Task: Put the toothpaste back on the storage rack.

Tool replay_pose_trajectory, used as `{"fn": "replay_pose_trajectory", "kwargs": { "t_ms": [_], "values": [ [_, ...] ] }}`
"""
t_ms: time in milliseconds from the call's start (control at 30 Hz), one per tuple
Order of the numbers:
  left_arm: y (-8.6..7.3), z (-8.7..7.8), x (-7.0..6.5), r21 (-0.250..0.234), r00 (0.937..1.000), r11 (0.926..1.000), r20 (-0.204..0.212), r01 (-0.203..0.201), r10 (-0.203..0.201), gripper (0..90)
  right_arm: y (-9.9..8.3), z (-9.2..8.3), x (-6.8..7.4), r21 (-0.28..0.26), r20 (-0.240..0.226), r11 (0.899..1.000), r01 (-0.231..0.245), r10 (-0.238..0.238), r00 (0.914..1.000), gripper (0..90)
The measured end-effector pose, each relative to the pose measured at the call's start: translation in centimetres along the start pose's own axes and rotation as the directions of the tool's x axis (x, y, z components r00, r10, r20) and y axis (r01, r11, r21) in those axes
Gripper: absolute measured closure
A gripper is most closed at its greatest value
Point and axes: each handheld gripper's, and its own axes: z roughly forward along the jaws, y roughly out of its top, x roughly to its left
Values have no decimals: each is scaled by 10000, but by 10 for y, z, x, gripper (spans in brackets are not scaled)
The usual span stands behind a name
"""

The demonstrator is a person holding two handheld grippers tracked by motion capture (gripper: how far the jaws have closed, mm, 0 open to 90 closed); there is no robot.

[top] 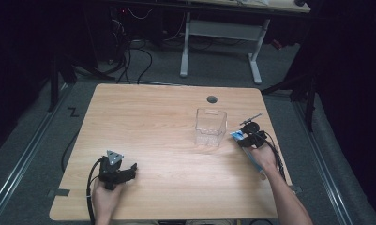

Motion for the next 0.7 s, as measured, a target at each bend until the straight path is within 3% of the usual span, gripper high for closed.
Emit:
{"fn": "replay_pose_trajectory", "kwargs": {
  "t_ms": [167, 700],
  "values": [
    [0, 0, 0, -1, 10000, 10000, 0, 2, -2, 226, -1, -3, -7, -86, -376, 9995, -315, 311, 9988, 714],
    [0, 0, 0, 0, 10000, 10000, -9, 7, -7, 226, -5, -28, -8, -1069, -1217, 9934, -416, 284, 9922, 725]
  ]
}}
